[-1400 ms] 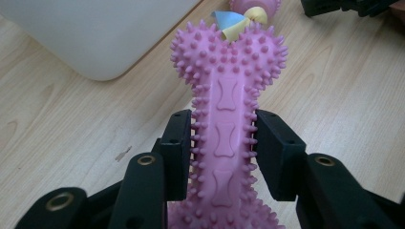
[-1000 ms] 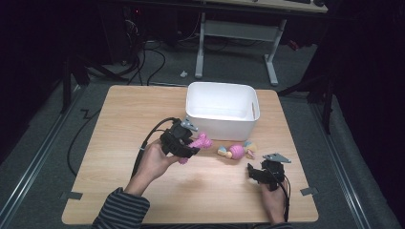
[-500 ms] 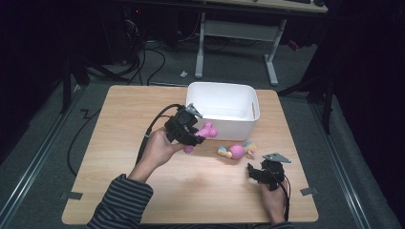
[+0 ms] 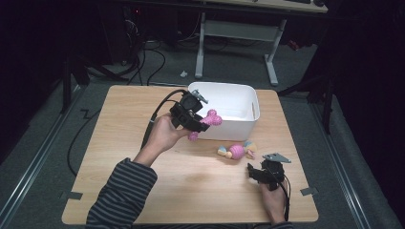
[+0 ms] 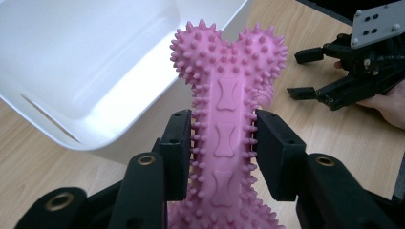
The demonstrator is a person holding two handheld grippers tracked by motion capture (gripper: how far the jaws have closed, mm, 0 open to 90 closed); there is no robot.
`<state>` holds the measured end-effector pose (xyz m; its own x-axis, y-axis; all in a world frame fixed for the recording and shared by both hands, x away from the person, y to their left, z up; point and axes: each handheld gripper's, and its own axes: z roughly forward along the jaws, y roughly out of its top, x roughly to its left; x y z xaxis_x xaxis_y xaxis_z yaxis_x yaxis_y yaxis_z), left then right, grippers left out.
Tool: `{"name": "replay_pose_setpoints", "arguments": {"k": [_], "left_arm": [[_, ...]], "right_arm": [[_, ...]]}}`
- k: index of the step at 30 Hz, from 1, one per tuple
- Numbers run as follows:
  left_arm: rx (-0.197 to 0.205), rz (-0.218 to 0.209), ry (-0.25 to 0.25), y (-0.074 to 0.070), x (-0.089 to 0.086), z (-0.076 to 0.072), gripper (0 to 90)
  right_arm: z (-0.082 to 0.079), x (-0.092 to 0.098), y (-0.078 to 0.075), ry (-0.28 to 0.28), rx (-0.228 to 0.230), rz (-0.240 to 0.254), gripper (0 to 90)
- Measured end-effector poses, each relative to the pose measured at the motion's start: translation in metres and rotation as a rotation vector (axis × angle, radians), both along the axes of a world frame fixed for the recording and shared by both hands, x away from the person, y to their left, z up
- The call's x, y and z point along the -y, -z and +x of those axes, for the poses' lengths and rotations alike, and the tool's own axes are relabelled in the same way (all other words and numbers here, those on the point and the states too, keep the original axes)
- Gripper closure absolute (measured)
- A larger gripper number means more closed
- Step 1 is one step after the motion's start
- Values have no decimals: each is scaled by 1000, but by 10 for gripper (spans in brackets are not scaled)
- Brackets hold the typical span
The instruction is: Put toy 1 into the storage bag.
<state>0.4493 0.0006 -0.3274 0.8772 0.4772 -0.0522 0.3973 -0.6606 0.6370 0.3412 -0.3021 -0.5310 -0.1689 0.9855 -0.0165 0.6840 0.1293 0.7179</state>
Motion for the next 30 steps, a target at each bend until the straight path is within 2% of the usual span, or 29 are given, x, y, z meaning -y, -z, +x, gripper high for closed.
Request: {"name": "replay_pose_setpoints", "arguments": {"k": [7,18,20,23,30], "left_arm": [[12,16,-2,-6,12,13,590],[1,37,-3,-1,29,32,590],[-6,25,-4,-2,32,36,589],[2,45,-4,-2,37,40,590],[11,41,-13,-3,42,48,590]], "right_arm": [[0,0,0,0,0,0,234],[0,0,0,1,-1,2,235],[0,0,0,1,-1,2,234],[0,0,0,0,0,1,234],[0,0,0,1,0,1,234]]}}
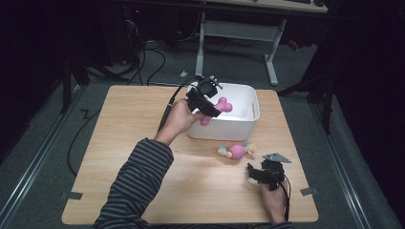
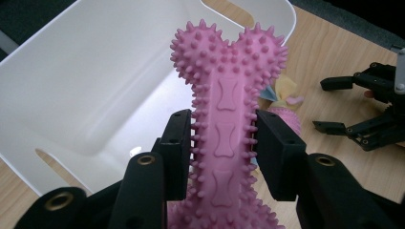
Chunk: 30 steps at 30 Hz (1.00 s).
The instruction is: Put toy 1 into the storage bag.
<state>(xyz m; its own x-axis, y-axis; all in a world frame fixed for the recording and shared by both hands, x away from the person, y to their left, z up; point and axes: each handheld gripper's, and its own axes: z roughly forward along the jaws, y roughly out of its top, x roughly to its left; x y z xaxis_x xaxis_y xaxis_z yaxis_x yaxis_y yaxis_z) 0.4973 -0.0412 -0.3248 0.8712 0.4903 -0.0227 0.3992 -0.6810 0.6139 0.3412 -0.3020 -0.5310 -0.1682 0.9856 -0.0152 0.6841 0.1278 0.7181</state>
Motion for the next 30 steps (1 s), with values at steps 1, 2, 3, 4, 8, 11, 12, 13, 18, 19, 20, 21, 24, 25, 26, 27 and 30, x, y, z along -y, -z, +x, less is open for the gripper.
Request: {"name": "replay_pose_setpoints", "arguments": {"k": [1,2,3,4,8,11,12,13,18,19,20,21,24,25,26,27,30], "left_arm": [[-4,-15,-12,0,1,3,590],[-4,-15,-12,0,1,3,590],[-4,-20,-29,2,1,8,590],[-3,-21,-38,2,1,10,590],[-3,-28,-55,3,2,17,590],[2,-26,-73,4,4,22,589],[4,-23,-80,5,5,24,590],[7,-21,-85,5,5,26,590],[15,-3,-112,11,11,33,591],[15,0,-116,12,12,35,590],[10,0,-120,14,13,36,590],[10,0,-120,14,13,36,591],[6,5,-136,20,13,41,590],[6,5,-139,21,13,43,590],[8,5,-143,22,13,44,590],[7,3,-149,23,13,45,590],[6,5,-157,26,14,48,590]], "right_arm": [[0,0,0,0,0,0,235],[0,0,0,0,0,0,235],[0,0,0,-1,0,0,235],[0,0,0,0,-2,-1,235],[0,0,0,-1,0,-1,235],[0,0,0,-2,0,-1,235],[0,0,0,-3,1,-2,235],[0,0,0,-3,1,-2,235],[0,0,0,-2,-2,-1,237],[0,0,0,-2,-1,-1,237],[0,0,0,-2,-2,-1,237],[0,0,0,-2,-2,-1,237],[0,0,0,-2,-2,-1,237],[0,0,0,-2,-2,-1,237],[0,0,0,-2,-2,0,237],[0,0,0,-2,-2,0,237],[0,0,0,-1,-3,2,238]]}}
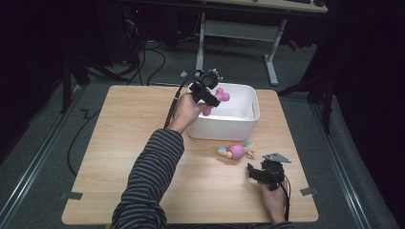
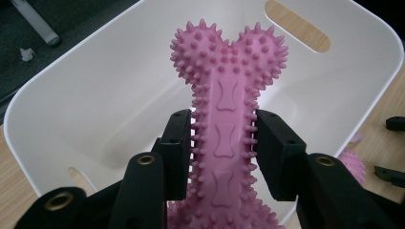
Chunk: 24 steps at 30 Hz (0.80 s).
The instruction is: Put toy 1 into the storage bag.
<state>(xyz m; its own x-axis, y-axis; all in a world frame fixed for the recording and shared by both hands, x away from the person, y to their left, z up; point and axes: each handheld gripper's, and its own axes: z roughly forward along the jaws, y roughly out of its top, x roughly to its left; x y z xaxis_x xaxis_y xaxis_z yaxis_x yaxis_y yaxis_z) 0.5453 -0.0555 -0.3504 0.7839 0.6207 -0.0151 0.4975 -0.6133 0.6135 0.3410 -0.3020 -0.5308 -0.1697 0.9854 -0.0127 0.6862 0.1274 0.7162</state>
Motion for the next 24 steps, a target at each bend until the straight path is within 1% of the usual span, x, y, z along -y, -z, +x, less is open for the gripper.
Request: {"name": "replay_pose_setpoints", "arguments": {"k": [8,10,11,13,17,22,24], "left_arm": [[-7,16,4,10,7,6,588],[0,34,9,11,8,6,587],[0,34,9,11,8,6,587],[6,53,18,14,11,4,586],[7,58,29,14,13,3,586],[6,89,43,18,18,1,582],[2,95,43,20,18,2,581]], "right_arm": [[0,0,0,-2,-1,-1,238],[0,0,0,-2,0,-2,238],[0,0,0,-2,0,-2,238],[0,0,0,-3,-1,-2,240],[0,0,0,-3,-1,-1,240],[0,0,0,-3,0,-2,242],[0,0,0,-1,2,-3,244]]}}
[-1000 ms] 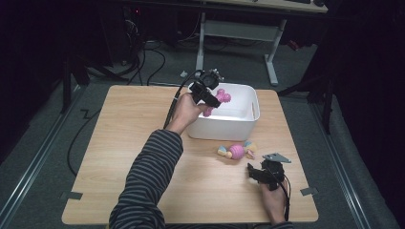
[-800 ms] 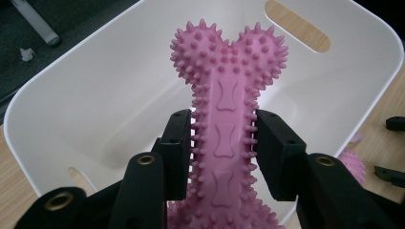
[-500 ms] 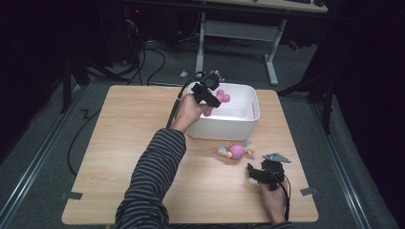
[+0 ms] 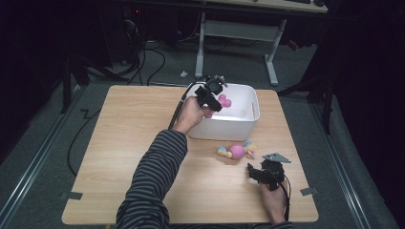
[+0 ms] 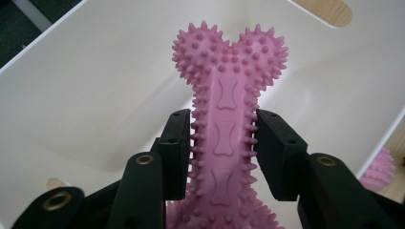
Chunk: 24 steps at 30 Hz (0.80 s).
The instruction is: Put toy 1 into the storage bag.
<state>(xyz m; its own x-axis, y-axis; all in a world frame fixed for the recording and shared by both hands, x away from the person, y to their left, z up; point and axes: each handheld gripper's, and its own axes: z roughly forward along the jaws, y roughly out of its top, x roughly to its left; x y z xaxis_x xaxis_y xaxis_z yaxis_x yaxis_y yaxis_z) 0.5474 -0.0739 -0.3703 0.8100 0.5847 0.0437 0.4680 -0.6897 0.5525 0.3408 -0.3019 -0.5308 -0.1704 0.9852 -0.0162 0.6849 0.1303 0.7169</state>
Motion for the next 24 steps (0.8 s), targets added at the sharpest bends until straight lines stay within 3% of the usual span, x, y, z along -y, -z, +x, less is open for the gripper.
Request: {"name": "replay_pose_setpoints", "arguments": {"k": [10,12,21,24], "left_arm": [[-22,26,-8,5,3,1,566],[-50,5,-21,6,3,2,491],[-17,-19,-38,-1,-6,-5,390],[7,-51,-54,-8,-18,-11,384]], "right_arm": [[0,0,0,2,1,1,245],[0,0,0,2,0,2,245],[0,0,0,-3,4,0,248],[0,0,0,-3,4,0,248]]}}
